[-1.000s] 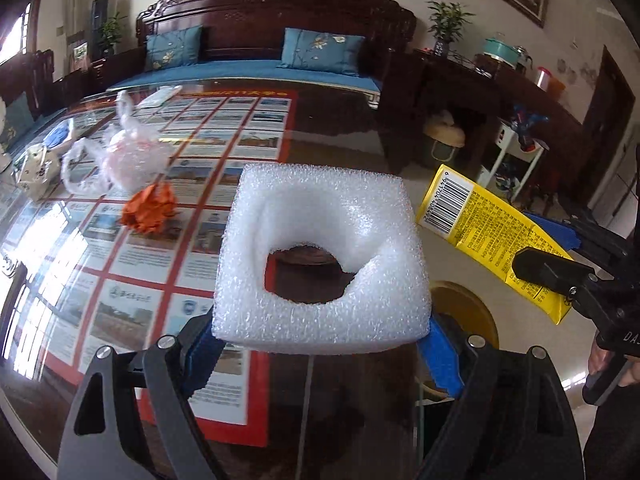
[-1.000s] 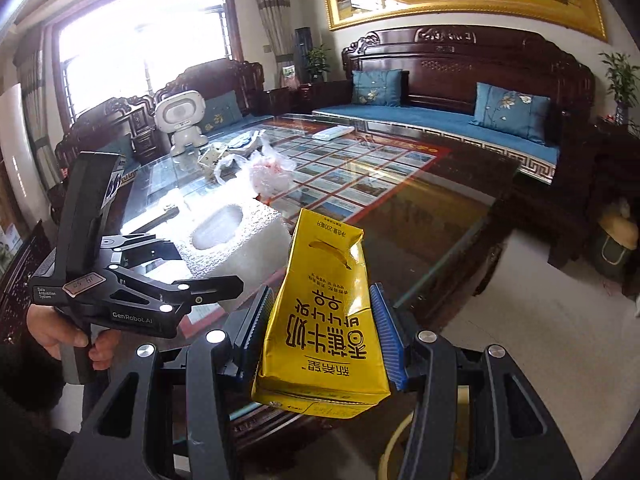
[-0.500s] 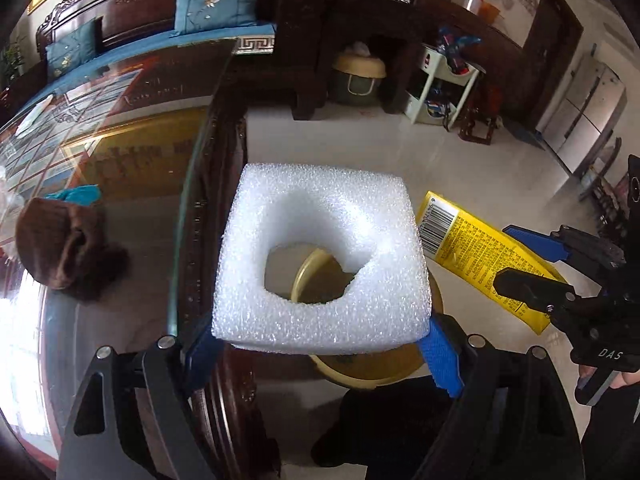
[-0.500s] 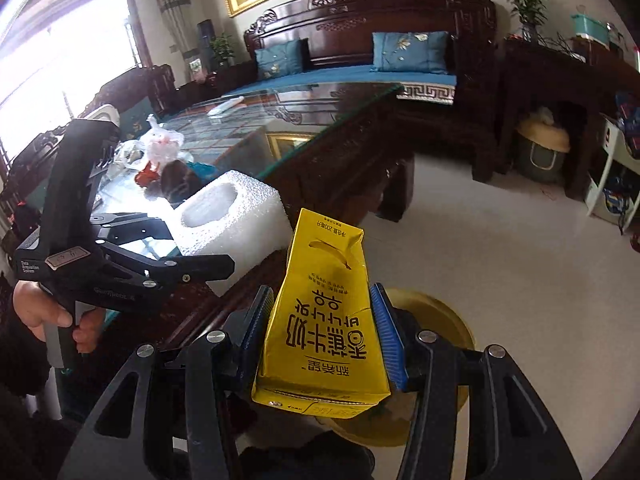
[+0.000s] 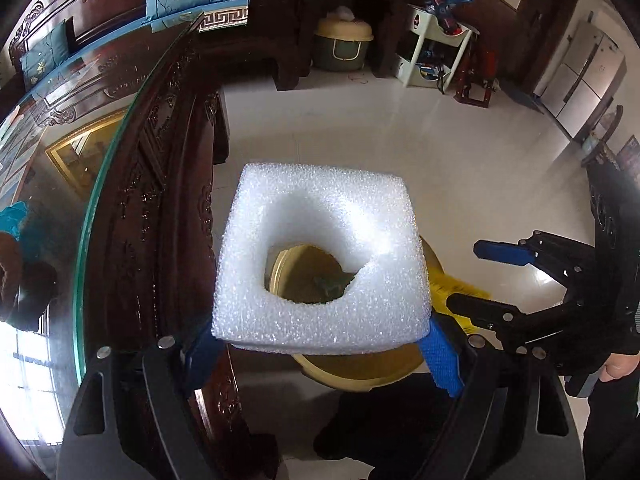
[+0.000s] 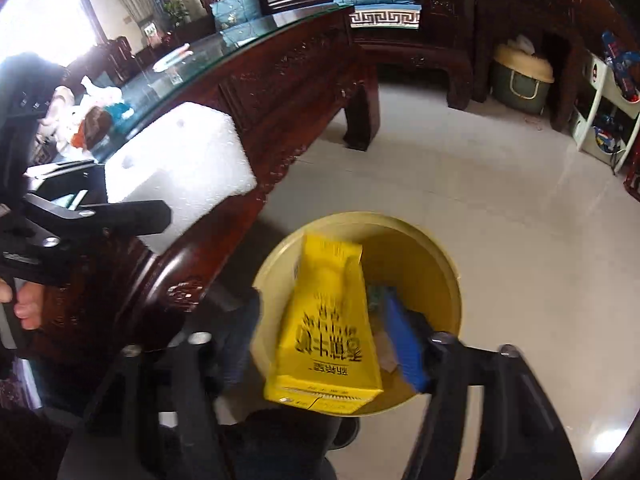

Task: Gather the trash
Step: 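Carry both items over the bucket and open the right tool to drop the carton, then open the left tool to drop the white foam block into the bucket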

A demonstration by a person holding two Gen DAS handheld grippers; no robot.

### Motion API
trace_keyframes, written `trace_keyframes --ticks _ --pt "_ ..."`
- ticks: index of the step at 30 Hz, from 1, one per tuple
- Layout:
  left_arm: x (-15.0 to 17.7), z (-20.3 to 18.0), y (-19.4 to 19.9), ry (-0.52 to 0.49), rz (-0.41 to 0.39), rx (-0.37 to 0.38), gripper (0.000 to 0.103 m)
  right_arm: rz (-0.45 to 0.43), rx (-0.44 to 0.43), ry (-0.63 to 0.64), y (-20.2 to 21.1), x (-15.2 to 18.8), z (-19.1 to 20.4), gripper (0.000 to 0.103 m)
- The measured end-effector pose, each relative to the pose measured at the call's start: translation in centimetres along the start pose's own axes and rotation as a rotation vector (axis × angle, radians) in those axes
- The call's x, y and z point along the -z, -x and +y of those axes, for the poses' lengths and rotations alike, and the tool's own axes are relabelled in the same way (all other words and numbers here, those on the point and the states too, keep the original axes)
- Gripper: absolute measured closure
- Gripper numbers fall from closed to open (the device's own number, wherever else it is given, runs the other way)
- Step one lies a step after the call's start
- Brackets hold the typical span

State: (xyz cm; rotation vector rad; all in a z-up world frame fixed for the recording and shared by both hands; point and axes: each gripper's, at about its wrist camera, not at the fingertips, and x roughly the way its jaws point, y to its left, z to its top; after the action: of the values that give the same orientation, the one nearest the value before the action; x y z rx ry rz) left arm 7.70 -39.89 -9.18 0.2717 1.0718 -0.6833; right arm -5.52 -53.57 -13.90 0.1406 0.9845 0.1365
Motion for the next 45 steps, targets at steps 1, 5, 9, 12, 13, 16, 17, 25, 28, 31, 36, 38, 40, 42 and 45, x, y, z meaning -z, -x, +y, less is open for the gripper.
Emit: trace_keyframes --ticks 1,5,9,12,13,16,17,25,28,31,36,38,40,42,45 --pt "0.0 0.0 -0.2 -0.001 0.005 0.000 0.018 -0.004 -0.004 -0.002 -0.1 0.0 0.0 0.035" --pt "-0.1 0.0 -0.7 -0.007 0.020 -0.004 0.018 -0.026 -0.026 -0.028 0.2 0.1 -0.8 0.035" --pt "0.1 -0.4 -0.9 -0.016 0.029 0.002 0.018 -0.032 -0.017 -0.014 0.9 0.1 -0.7 0.035" --pt "0.0 -1.1 -1.4 -0.032 0.040 0.014 0.018 -0.030 -0.012 -0.004 1.4 0.2 -0.6 0.035" --pt "0.1 -1.2 -1.4 -0.037 0.045 0.016 0.018 -0.029 -0.005 -0.004 1.6 0.2 -0.7 0.035" --pt "0.1 -1.7 -2.0 -0.051 0.062 0.027 0.018 -0.027 0.009 -0.008 1.9 0.2 -1.1 0.035" --pt "0.1 -2.0 -2.2 -0.057 0.066 0.027 0.018 -0.025 0.012 -0.009 2.0 0.3 -1.3 0.035" --pt "-0.6 -3.7 -4.1 -0.095 0.111 0.030 0.018 -0.008 0.052 -0.037 2.4 1.3 -3.1 0.035" --pt "-0.9 -4.6 -4.5 -0.116 0.118 0.019 0.016 -0.010 0.056 -0.049 2.6 1.8 -3.6 0.035" --pt "-1.1 -5.2 -4.8 -0.133 0.126 0.010 0.015 -0.011 0.060 -0.061 2.7 2.2 -4.1 0.035" --pt "-1.2 -5.7 -4.8 -0.147 0.122 0.004 0.013 -0.013 0.060 -0.067 2.9 2.5 -4.3 0.035" --pt "-1.2 -5.7 -4.7 -0.148 0.121 0.001 0.013 -0.011 0.062 -0.065 2.9 2.5 -4.3 0.035" --pt "-1.2 -5.6 -4.6 -0.141 0.120 0.004 0.013 -0.011 0.068 -0.062 2.9 2.4 -4.1 0.034" --pt "-1.2 -5.5 -4.5 -0.136 0.118 0.005 0.013 -0.012 0.067 -0.057 2.9 2.3 -3.8 0.033" --pt "-1.2 -5.2 -4.1 -0.130 0.108 0.004 0.013 -0.015 0.071 -0.055 3.1 2.3 -3.7 0.031"
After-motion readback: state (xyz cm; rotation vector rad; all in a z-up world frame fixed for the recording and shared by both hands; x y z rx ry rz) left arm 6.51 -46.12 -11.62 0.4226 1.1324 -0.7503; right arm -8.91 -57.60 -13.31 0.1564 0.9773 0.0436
